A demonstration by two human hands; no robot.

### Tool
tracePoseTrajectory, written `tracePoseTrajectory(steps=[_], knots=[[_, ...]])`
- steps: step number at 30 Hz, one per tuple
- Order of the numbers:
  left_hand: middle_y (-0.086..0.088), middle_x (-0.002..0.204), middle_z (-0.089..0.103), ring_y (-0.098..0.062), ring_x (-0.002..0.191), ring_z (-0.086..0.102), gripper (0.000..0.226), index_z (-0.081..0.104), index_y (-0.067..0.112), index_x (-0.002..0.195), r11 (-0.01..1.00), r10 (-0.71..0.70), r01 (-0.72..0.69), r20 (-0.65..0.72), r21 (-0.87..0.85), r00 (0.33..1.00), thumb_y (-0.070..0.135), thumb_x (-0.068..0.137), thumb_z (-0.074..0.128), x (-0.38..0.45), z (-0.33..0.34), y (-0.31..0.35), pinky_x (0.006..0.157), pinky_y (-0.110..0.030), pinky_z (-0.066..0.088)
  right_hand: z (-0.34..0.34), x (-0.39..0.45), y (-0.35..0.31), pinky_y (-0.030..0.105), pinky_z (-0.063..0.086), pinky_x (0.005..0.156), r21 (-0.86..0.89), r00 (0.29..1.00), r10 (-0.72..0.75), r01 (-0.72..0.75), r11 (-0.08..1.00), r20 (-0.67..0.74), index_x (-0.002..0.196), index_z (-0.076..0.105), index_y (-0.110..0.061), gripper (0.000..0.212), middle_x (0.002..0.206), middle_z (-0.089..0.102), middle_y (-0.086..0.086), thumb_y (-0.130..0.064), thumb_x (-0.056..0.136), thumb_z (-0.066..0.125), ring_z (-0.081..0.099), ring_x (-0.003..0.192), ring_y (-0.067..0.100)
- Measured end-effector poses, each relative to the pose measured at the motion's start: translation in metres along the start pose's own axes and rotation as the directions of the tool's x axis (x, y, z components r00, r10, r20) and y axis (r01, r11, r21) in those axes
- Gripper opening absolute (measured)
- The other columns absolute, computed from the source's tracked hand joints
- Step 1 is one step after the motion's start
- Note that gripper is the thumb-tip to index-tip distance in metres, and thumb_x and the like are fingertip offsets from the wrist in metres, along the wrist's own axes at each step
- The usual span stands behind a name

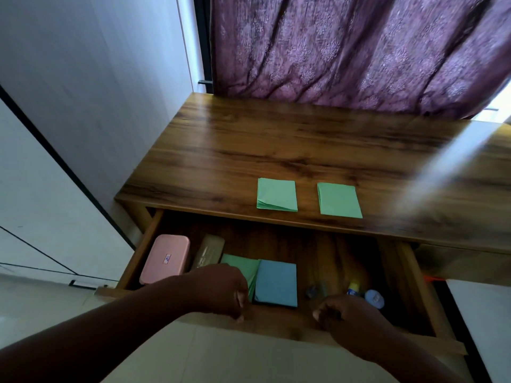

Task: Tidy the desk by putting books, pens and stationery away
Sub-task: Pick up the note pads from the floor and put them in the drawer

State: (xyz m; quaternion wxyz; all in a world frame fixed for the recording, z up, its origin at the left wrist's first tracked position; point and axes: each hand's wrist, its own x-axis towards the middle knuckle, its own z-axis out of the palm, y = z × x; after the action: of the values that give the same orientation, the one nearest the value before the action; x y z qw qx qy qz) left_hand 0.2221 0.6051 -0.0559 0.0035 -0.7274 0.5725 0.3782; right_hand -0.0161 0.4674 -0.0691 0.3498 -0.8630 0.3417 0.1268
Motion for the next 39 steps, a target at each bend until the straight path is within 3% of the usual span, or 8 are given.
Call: tracePoseTrajectory(steps=[5, 8, 14, 18, 23, 29, 33, 39], knots=[[0.005, 0.111, 0.069, -0.008, 0.098, 0.060, 0.044, 0.067, 0.023, 0.111, 0.992, 0.046, -0.069, 0.215, 0.102, 0.976, 0.041, 0.073, 0.077, -0.008, 0.009, 0.009, 0.082, -0.025, 0.043, 0.013, -0.004, 0.006, 0.017, 0.050, 0.081, -0.047, 0.977, 0.007, 0.003, 0.999, 0.215, 0.073, 0.062, -0.035, 0.047, 0.086, 0.069, -0.009, -0.080, 0.069, 0.048, 0.063, 0.080, -0.003], [0.007, 0.126, 0.059, -0.014, 0.112, 0.053, 0.065, 0.053, 0.029, 0.127, 0.984, 0.021, -0.068, 0.271, 0.166, 0.962, 0.051, 0.070, 0.076, -0.013, 0.011, 0.012, 0.091, -0.031, 0.043, 0.019, -0.002, 0.014, 0.022, 0.035, 0.107, -0.093, 0.971, -0.029, 0.052, 0.994, 0.238, 0.076, 0.058, -0.045, 0.013, 0.092, 0.062, -0.028, -0.056, 0.084, 0.057, 0.055, 0.087, -0.018], [-0.004, 0.123, 0.058, -0.019, 0.111, 0.055, 0.040, 0.056, 0.017, 0.125, 0.971, 0.179, -0.170, -0.037, 0.168, 0.983, 0.039, 0.092, 0.057, 0.003, -0.024, 0.030, 0.085, -0.028, 0.041, -0.047, 0.029, -0.008, 0.016, 0.039, 0.063, -0.107, 0.961, -0.111, 0.086, 0.991, -0.252, 0.091, 0.055, -0.040, 0.005, 0.090, 0.059, -0.013, -0.038, 0.093, 0.051, 0.059, 0.080, 0.004], [-0.004, 0.151, 0.032, -0.022, 0.140, 0.025, 0.065, 0.034, 0.024, 0.143, 0.954, 0.245, -0.125, -0.471, 0.271, 0.848, 0.055, 0.088, 0.052, 0.061, -0.068, 0.034, 0.109, -0.040, 0.028, -0.093, 0.091, -0.008, 0.042, 0.035, 0.101, -0.402, 0.850, -0.269, 0.075, 0.913, -0.453, 0.137, 0.042, -0.025, 0.066, 0.143, 0.040, 0.007, -0.064, 0.083, 0.049, 0.036, 0.131, 0.025], [-0.010, 0.158, -0.020, -0.028, 0.144, -0.021, 0.120, -0.012, 0.013, 0.151, 0.909, 0.047, 0.128, -0.402, 0.398, 0.914, 0.081, 0.071, 0.048, 0.131, -0.080, 0.012, 0.118, -0.047, -0.010, -0.096, 0.149, 0.010, 0.048, -0.002, 0.116, -0.518, 0.981, -0.051, -0.054, 0.854, -0.187, 0.149, -0.013, -0.024, 0.125, 0.158, -0.017, 0.007, -0.090, 0.059, 0.043, -0.014, 0.145, 0.030], [-0.010, 0.160, -0.010, -0.027, 0.147, -0.010, 0.098, -0.010, 0.012, 0.151, 0.893, 0.087, 0.145, -0.481, 0.426, 0.872, 0.064, 0.088, 0.043, 0.140, -0.051, -0.006, 0.119, -0.044, -0.003, -0.057, 0.134, 0.026, 0.044, -0.001, 0.117, -0.573, 0.895, -0.218, -0.050, 0.818, -0.390, 0.149, -0.011, -0.020, 0.085, 0.160, -0.006, 0.011, -0.045, 0.092, 0.046, -0.006, 0.146, 0.030], [-0.008, 0.161, 0.000, -0.025, 0.148, -0.002, 0.074, 0.000, 0.013, 0.152, 0.899, 0.091, 0.155, -0.520, 0.409, 0.849, 0.045, 0.097, 0.038, 0.118, -0.032, -0.008, 0.118, -0.040, -0.004, -0.037, 0.110, 0.036, 0.050, 0.024, 0.108, -0.657, 0.828, -0.366, -0.002, 0.754, -0.424, 0.147, 0.023, -0.012, 0.082, 0.149, 0.034, 0.020, -0.021, 0.079, 0.067, 0.034, 0.136, 0.038], [-0.010, 0.131, 0.060, -0.024, 0.122, 0.055, 0.053, 0.045, 0.011, 0.133, 0.861, 0.435, -0.154, -0.544, 0.485, 0.717, 0.028, 0.083, 0.044, 0.065, 0.003, -0.017, 0.110, -0.040, 0.035, -0.010, 0.060, 0.044, 0.041, 0.033, 0.109, -0.709, 0.738, -0.576, 0.191, 0.679, -0.352, 0.141, 0.033, -0.013, 0.065, 0.137, 0.047, 0.011, -0.019, 0.081, 0.055, 0.055, 0.121, 0.029]])
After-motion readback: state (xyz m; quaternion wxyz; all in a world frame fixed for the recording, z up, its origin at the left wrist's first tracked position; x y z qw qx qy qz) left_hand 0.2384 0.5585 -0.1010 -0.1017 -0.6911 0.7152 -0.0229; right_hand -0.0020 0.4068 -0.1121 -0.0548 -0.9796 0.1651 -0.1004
